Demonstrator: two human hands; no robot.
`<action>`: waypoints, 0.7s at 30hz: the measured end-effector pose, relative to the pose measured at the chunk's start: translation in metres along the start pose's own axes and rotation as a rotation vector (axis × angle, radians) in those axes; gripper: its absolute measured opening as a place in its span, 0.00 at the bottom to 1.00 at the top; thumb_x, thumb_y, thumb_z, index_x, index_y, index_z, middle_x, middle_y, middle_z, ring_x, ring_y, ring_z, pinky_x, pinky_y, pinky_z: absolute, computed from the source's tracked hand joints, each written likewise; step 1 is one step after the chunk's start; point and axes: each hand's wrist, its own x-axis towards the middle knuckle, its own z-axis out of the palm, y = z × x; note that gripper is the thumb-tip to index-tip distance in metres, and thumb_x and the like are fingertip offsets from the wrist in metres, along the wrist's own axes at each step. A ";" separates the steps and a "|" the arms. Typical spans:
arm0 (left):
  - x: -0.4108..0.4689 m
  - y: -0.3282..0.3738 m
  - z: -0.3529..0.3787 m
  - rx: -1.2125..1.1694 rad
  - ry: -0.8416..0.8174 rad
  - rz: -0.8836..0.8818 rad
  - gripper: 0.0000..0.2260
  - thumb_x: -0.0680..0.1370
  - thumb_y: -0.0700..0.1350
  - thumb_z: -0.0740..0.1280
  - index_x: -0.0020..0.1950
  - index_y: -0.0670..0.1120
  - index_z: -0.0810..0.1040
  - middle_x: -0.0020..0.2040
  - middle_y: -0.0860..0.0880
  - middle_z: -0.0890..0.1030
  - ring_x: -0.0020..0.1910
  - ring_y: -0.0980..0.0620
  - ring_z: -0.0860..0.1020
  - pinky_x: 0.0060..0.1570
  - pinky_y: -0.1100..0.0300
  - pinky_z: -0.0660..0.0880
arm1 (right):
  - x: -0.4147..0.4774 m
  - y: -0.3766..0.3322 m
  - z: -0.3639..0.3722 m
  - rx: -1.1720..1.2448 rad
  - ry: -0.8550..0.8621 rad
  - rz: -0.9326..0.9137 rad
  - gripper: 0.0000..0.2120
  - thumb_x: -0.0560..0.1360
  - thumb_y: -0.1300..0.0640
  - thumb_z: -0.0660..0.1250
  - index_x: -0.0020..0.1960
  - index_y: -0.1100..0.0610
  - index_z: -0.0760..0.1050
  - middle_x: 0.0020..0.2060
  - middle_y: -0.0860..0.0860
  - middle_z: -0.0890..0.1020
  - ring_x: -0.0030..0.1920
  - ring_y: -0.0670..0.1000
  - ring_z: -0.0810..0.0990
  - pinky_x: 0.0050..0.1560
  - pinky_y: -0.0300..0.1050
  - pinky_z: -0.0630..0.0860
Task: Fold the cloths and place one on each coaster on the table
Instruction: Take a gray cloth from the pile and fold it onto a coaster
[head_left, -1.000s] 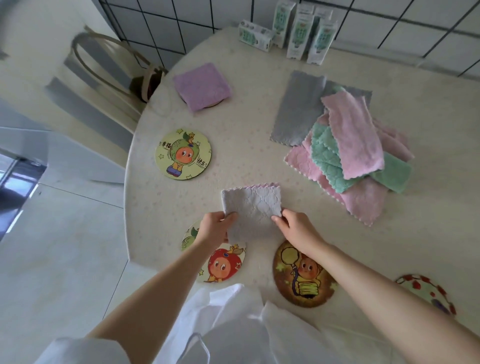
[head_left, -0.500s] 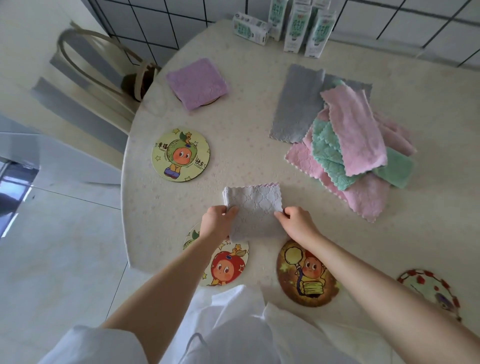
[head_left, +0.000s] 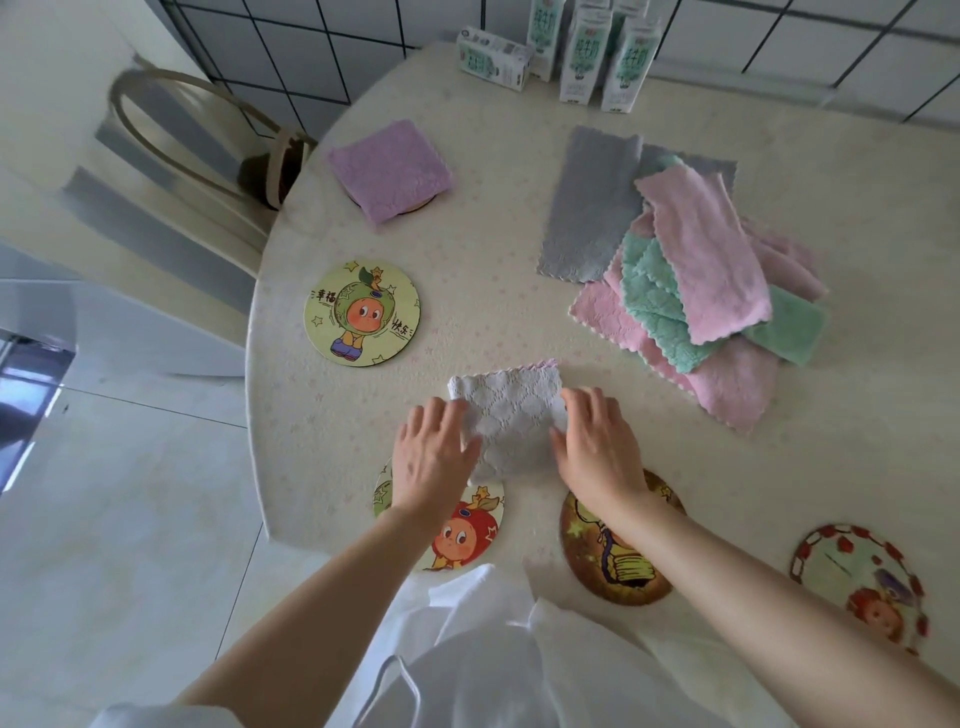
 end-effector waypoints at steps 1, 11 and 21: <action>-0.001 0.001 0.003 0.030 -0.021 0.131 0.17 0.76 0.52 0.63 0.63 0.47 0.71 0.56 0.49 0.76 0.53 0.48 0.75 0.51 0.54 0.74 | -0.002 -0.003 0.001 -0.029 0.025 -0.072 0.20 0.74 0.56 0.67 0.63 0.59 0.69 0.57 0.56 0.74 0.54 0.57 0.74 0.45 0.49 0.76; -0.009 -0.012 0.024 0.157 -0.362 0.223 0.31 0.79 0.60 0.51 0.78 0.50 0.46 0.78 0.53 0.44 0.77 0.48 0.41 0.74 0.43 0.43 | -0.014 0.002 0.031 -0.073 -0.160 -0.217 0.26 0.75 0.55 0.66 0.71 0.60 0.66 0.71 0.56 0.67 0.71 0.58 0.66 0.65 0.53 0.70; -0.021 -0.035 0.011 0.077 -0.304 0.026 0.26 0.81 0.50 0.58 0.77 0.46 0.55 0.78 0.50 0.52 0.77 0.47 0.44 0.74 0.50 0.43 | -0.027 0.021 0.010 0.034 -0.189 -0.081 0.25 0.75 0.55 0.65 0.71 0.57 0.66 0.66 0.53 0.71 0.66 0.55 0.69 0.61 0.53 0.74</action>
